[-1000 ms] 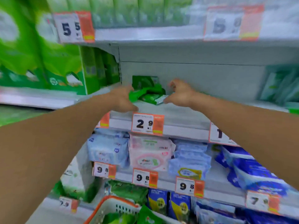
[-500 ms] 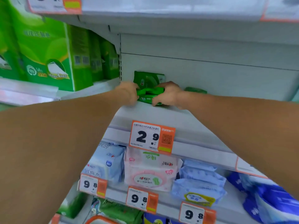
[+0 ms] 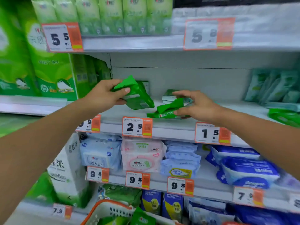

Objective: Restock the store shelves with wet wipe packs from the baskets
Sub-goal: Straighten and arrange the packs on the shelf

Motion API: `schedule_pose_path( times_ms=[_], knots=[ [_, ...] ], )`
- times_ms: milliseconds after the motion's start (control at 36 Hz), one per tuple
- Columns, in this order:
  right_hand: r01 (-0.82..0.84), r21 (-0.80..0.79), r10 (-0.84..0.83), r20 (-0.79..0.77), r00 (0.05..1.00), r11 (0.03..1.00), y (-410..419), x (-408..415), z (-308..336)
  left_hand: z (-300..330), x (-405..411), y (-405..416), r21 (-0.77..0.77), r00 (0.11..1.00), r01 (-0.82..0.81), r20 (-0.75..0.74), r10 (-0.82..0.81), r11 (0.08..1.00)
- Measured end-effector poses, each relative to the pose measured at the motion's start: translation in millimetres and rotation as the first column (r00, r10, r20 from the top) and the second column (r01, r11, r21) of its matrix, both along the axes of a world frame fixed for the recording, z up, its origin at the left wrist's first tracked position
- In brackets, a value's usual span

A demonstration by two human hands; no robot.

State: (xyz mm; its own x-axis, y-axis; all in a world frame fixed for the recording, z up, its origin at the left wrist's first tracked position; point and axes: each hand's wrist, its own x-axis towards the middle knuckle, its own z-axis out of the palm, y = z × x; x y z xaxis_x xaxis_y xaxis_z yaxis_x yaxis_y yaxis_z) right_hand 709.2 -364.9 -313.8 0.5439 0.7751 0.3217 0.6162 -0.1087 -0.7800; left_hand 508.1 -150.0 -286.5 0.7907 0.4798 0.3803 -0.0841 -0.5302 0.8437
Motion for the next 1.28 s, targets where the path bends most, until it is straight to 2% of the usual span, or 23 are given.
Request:
schedule_pose_path(
  times_ms=[83, 167, 250, 417, 472, 528, 611, 694, 806, 889, 1167, 1278],
  knots=[
    [0.091, 0.031, -0.094, 0.137, 0.986, 0.995, -31.8, -2.2, -8.6, -3.3, -15.6, -23.7, -0.078, 0.999, 0.037, 0.029, -0.035, 0.996],
    [0.137, 0.106, -0.162, 0.290, 0.943, 0.985, -59.2, -9.7, -9.0, -7.0, -25.3, -49.7, -0.246, 0.991, 0.078, 0.122, -0.049, 0.966],
    [0.104, 0.197, -0.180, 0.423, 0.888, 0.975, -84.6, -32.5, -11.3, -12.4, -33.8, -76.9, -0.420, 0.965, 0.129, 0.262, -0.017, 0.898],
    [-0.043, 0.332, -0.210, 0.686, 0.696, 0.942, -126.5, -71.2, -35.7, -33.0, -43.3, -114.5, -0.464, 0.915, 0.244, 0.401, -0.043, 0.852],
    [-0.029, 0.394, -0.275, 0.691, 0.669, 0.919, -136.6, -77.5, -45.9, -41.6, -47.3, -118.4, -0.484, 0.896, 0.311, 0.437, -0.081, 0.818],
    [0.000, 0.448, -0.334, 0.666, 0.667, 0.894, -143.2, -78.3, -53.9, -52.4, -52.1, -119.8, -0.449, 0.886, 0.344, 0.447, -0.126, 0.825],
    [-0.002, 0.456, -0.341, 0.667, 0.663, 0.890, -148.2, -76.2, -60.2, -72.4, -56.5, -126.8, -0.353, 0.880, 0.384, 0.419, -0.223, 0.853],
    [-0.001, 0.445, -0.331, 0.668, 0.667, 0.896, -147.1, -78.6, -66.6, -85.8, -55.5, -131.4, -0.360, 0.897, 0.396, 0.348, -0.273, 0.845],
    [-0.001, 0.423, -0.323, 0.693, 0.645, 0.906, -143.6, -81.4, -74.2, -92.4, -49.1, -135.2, -0.410, 0.949, 0.211, 0.304, -0.085, 0.888],
    [0.005, 0.426, -0.333, 0.699, 0.633, 0.905, -142.1, -78.9, -76.2, -97.7, -50.8, -129.6, -0.464, 0.952, 0.129, 0.306, 0.023, 0.877],
    [0.036, 0.474, -0.371, 0.637, 0.676, 0.880, -142.2, -86.3, -81.4, -97.0, -77.9, -102.8, -0.558, 0.943, -0.020, 0.264, 0.201, 0.829],
    [0.054, 0.497, -0.378, 0.578, 0.723, 0.866, -137.9, -97.6, -87.0, -101.1, -86.3, -93.7, -0.508, 0.978, -0.062, 0.142, 0.155, 0.859]
  ],
)
